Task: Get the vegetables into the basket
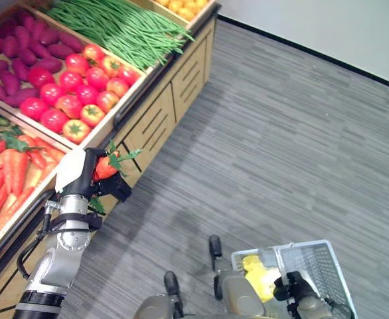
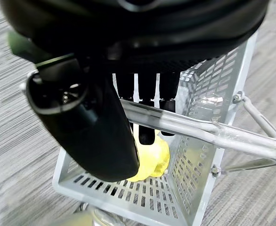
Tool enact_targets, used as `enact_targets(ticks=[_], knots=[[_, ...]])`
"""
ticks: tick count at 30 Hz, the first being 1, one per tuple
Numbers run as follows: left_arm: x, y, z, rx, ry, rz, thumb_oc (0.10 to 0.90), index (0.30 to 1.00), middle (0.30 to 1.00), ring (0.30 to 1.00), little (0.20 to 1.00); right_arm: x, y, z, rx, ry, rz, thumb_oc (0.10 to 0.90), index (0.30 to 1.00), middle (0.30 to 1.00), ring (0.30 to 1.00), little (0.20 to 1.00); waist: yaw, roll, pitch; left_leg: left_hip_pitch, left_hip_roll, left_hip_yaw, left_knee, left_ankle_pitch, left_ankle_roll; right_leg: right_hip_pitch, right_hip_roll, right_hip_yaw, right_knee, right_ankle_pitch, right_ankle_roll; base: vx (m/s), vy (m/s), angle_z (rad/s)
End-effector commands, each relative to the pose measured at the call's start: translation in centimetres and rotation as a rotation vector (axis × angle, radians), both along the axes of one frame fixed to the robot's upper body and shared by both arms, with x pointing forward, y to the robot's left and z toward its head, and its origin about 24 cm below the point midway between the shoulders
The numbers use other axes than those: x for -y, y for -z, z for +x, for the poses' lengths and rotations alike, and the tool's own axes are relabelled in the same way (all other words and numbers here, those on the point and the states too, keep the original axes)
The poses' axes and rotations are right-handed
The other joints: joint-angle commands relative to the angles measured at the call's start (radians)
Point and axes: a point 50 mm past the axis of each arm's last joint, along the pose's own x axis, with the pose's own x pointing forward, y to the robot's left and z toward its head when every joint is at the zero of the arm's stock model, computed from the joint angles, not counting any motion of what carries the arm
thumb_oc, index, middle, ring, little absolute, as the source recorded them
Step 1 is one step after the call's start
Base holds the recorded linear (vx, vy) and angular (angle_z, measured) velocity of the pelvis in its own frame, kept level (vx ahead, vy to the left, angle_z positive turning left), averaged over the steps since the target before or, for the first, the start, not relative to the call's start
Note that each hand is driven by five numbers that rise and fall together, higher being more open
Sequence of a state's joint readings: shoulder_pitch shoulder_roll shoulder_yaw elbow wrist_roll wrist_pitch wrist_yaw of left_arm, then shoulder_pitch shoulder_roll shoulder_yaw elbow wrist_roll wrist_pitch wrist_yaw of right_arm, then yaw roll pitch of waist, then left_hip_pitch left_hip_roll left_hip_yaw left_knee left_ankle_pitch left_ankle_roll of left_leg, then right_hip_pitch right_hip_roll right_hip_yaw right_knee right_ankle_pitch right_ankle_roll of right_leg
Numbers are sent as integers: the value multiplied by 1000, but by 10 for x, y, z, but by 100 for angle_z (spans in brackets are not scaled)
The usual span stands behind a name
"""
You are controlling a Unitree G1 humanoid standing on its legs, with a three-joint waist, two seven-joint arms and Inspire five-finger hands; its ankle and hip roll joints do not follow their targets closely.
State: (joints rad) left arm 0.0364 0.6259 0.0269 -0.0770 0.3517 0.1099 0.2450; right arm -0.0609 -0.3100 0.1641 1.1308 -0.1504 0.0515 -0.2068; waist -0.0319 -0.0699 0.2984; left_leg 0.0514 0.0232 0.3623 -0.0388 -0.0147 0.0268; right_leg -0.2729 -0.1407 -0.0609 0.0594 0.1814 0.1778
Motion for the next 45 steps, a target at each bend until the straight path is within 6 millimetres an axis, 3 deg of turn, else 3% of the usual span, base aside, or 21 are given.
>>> enact_targets(ticks=[1, 4, 7, 11, 17, 21, 22, 23, 24, 28, 32, 33, 35, 37, 45], knots=[[7, -60, 1, 284, 55, 103, 400, 300, 300, 300, 300, -7, 4, -9, -22, -82, -18, 400, 300, 300, 300, 300, 11, 15, -69, -84, 17, -88, 66, -35, -37, 64, -78, 36, 49, -27, 53, -173, -37, 6], [2, -59, -2, 282, 29, 90, 400, 300, 300, 300, 300, -7, 3, -6, -14, -88, -26, 400, 300, 300, 300, 300, 53, 24, -95, -105, 43, -52, 60, -14, -45, 141, -122, -56, 75, -83, 41, -145, -55, -7], [-8, -53, -9, 257, -18, 99, 400, 300, 300, 300, 300, -8, 2, -3, -14, -115, -30, 400, 300, 300, 300, 300, 96, -7, -125, -116, 63, 9, 106, -16, -63, 220, -144, -146, -4, -69, 58, -31, -149, -75], [-9, -47, -12, 231, -18, 92, 400, 300, 300, 300, 300, -5, 3, -10, -33, -113, -32, 400, 300, 300, 300, 300, 83, -3, -132, -111, 88, 2, 121, -5, -82, 225, -110, -118, -19, -115, 42, 43, -137, -76], [0, -30, -6, 163, 21, 37, 400, 300, 300, 300, 300, 2, 3, -17, -45, -88, -38, 400, 300, 300, 300, 300, 41, 45, -125, -89, 151, -47, 25, 110, -134, 217, -23, -126, 4, -182, -11, -6, -190, -1], [6, -26, -4, 141, 55, 14, 400, 300, 300, 300, 300, 7, 1, -16, -41, -87, -48, 400, 300, 300, 300, 300, 36, 48, -115, -105, 163, -73, 69, 100, -144, 223, 1, -135, 5, -198, -34, 8, -181, 13], [12, -21, -1, 115, 88, -16, 400, 300, 300, 300, 300, 13, -2, -14, -37, -88, -66, 400, 300, 300, 300, 300, 46, 42, -98, -136, 145, -137, 142, 84, -149, 242, 2, -134, -13, -195, -39, 8, -73, 16], [15, -18, 2, 103, 106, -23, 400, 300, 300, 300, 300, 16, -4, -10, -31, -90, -76, 400, 300, 300, 300, 300, 58, 41, -94, -154, 113, -218, 131, 78, -147, 246, 1, -126, -27, -193, -38, 71, -54, -1], [19, -11, 6, 54, 132, -19, 400, 300, 300, 300, 300, 22, -8, -2, -15, -90, -92, 400, 300, 300, 300, 300, 80, 42, -91, -212, 50, -368, 92, 81, -141, 248, 2, -94, -40, -183, -30, 71, 41, -33], [26, -4, 5, -27, 209, 11, 400, 300, 300, 300, 300, 16, -6, 0, -15, -92, -61, 400, 300, 300, 300, 300, 60, 41, -117, -175, 52, -292, 80, 45, -106, 238, -15, -39, -51, -169, -11, 97, 169, -88], [25, -2, 4, -74, 234, 50, 400, 300, 300, 300, 300, 7, -10, 15, 35, -123, -39, 400, 300, 300, 300, 300, 61, 26, -118, -139, 37, -246, 62, 27, -83, 229, -30, 3, -39, -163, 3, 47, 152, -76], [25, -3, 4, -100, 261, 90, 400, 300, 300, 300, 300, 2, -19, 32, 101, -156, -24, 400, 300, 300, 300, 300, 57, 17, -119, -125, 31, -224, 47, 21, -75, 216, -35, 21, -38, -150, 12, 24, 135, -36], [25, -4, 5, -108, 272, 110, 400, 300, 300, 300, 300, 0, -21, 38, 121, -164, -17, 400, 300, 300, 300, 300, 60, 13, -119, -118, 28, -217, 39, 19, -72, 211, -36, 28, -40, -143, 17, 19, 91, -33], [26, -8, 8, -123, 300, 164, 400, 300, 300, 300, 300, -8, -33, 59, 201, -195, 5, 400, 300, 300, 300, 300, 58, 7, -121, -103, 21, -202, 30, 12, -65, 203, -40, 41, -48, -128, 25, 14, 78, -14], [43, -13, 22, -158, 413, 298, 400, 300, 300, 300, 300, -28, -55, 94, 323, -281, 58, 400, 300, 300, 300, 300, 58, 11, -138, -56, 16, -177, 17, -2, -59, 212, -40, 60, -59, -123, 30, 40, 39, -15]])
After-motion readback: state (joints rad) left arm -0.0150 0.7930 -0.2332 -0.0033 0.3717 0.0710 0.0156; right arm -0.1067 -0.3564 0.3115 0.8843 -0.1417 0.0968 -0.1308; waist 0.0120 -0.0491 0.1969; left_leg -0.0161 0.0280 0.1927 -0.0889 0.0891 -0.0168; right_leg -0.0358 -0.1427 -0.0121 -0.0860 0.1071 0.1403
